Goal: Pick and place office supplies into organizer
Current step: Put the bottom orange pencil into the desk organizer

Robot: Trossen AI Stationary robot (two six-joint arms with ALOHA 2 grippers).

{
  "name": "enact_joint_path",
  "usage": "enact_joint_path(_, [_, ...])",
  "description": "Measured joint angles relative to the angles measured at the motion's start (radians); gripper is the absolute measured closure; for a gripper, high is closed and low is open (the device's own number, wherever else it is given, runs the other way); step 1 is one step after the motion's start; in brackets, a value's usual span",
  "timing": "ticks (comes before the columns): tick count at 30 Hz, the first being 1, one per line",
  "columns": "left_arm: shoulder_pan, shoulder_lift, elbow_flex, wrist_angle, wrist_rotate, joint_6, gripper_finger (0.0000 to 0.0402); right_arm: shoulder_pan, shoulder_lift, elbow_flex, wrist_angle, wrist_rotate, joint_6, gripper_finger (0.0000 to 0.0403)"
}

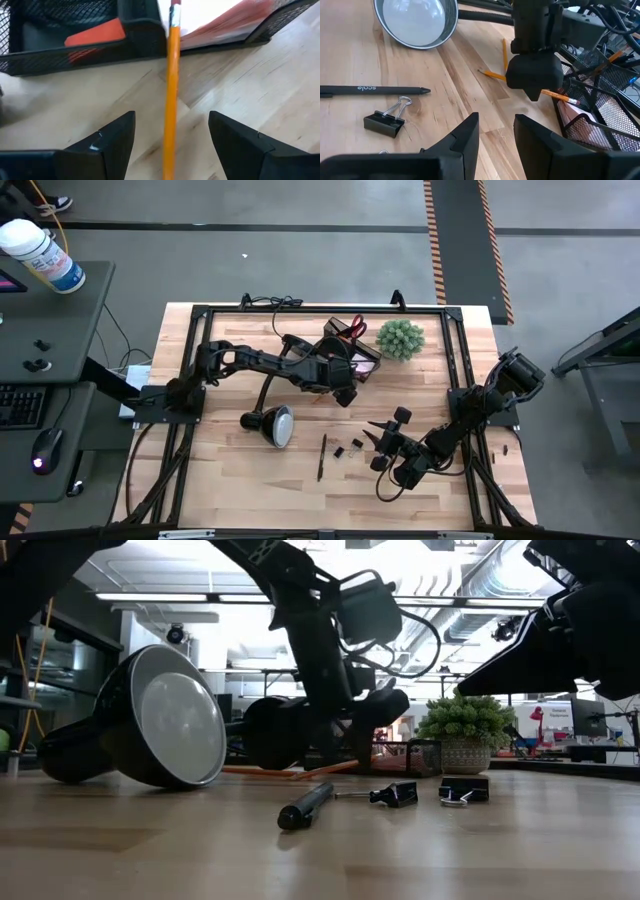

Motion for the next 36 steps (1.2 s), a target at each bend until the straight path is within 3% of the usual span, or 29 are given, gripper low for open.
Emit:
enact_joint_path(9, [0.0, 0.0, 0.0, 0.023, -0.01, 0.008, 0.0167, 0.0, 0.0, 0.0, 0.0, 0.0, 0.0, 0.0289])
enact_joint_path(24, [0.0, 0.008, 0.001, 0.036, -0.041, 0.024, 0.0269, 0.0, 0.0, 0.0, 0.0, 0.0, 0.0, 0.0289])
enact_joint_path(36, [0.0, 0.017, 0.001, 0.048, -0.038, 0.027, 0.0282, 0.0, 0.0, 0.0, 0.0, 0.0, 0.0, 0.0289])
